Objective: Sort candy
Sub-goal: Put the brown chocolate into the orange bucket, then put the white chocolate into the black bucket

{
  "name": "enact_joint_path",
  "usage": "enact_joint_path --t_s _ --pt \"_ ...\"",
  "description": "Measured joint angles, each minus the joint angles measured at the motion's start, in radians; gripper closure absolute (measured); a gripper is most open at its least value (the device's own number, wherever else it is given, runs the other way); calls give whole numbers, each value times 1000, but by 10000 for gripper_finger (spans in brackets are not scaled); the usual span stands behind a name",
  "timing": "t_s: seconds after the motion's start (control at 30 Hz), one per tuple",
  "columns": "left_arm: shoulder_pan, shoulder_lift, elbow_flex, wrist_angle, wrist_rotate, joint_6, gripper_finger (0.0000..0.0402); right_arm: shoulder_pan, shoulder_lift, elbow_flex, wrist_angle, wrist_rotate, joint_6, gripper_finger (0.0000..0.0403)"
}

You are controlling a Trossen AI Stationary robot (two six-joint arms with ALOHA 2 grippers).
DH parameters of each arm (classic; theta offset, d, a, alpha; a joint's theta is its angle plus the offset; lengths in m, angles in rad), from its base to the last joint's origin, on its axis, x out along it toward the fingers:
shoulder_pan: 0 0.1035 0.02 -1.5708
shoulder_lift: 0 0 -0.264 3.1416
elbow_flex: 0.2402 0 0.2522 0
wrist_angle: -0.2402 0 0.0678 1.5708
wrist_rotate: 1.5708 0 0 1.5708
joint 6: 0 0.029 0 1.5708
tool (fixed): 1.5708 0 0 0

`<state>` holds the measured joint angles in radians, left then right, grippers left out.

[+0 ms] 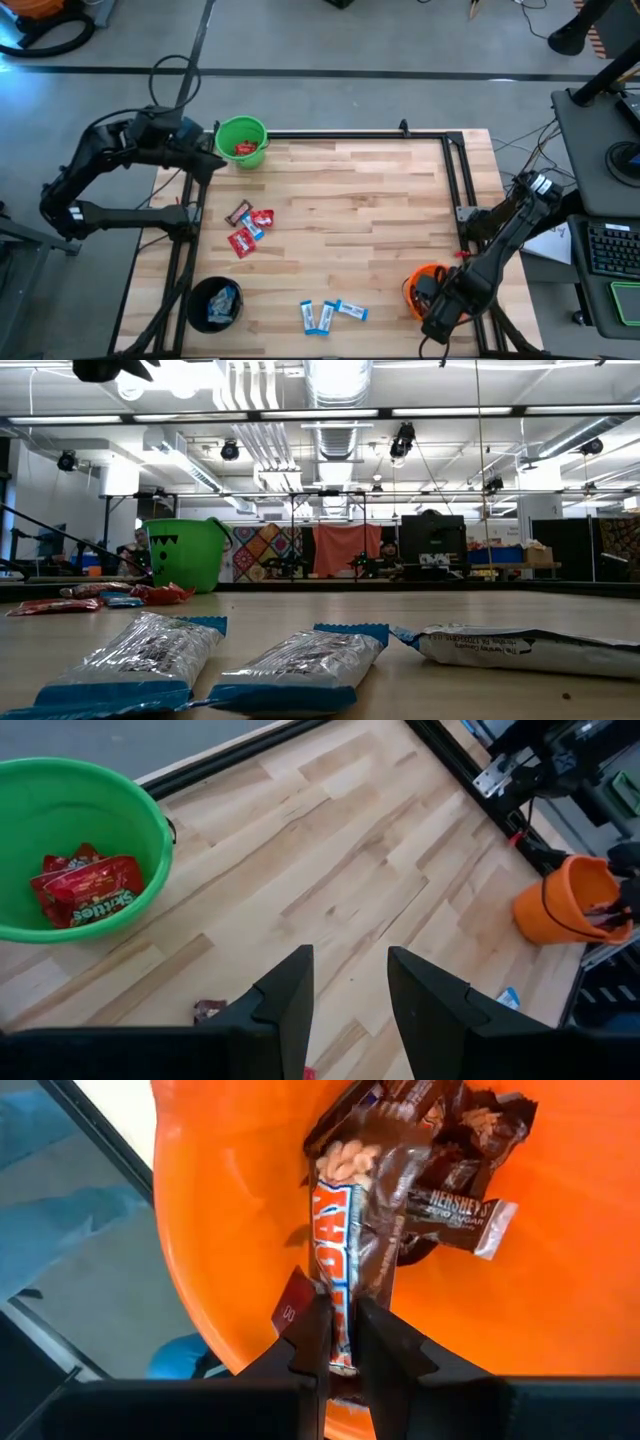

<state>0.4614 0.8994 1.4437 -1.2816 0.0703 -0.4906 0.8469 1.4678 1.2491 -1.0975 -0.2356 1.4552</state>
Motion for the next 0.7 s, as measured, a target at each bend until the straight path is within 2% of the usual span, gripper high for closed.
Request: enact_joint_path --t_s 0.17,0.4,0.53,0.7 --pt "0 -8 0 1 0 -12 288 -3 -5 3 -25 0 -16 364" --pt "0 -10 0 2 0 -24 288 -9 -4 0 -212 -1 3 364" --pt "0 -7 0 2 1 -37 288 -22 -7 12 -213 2 45 364" --pt "0 -6 0 2 1 -42 288 -56 -13 88 -209 124 20 364"
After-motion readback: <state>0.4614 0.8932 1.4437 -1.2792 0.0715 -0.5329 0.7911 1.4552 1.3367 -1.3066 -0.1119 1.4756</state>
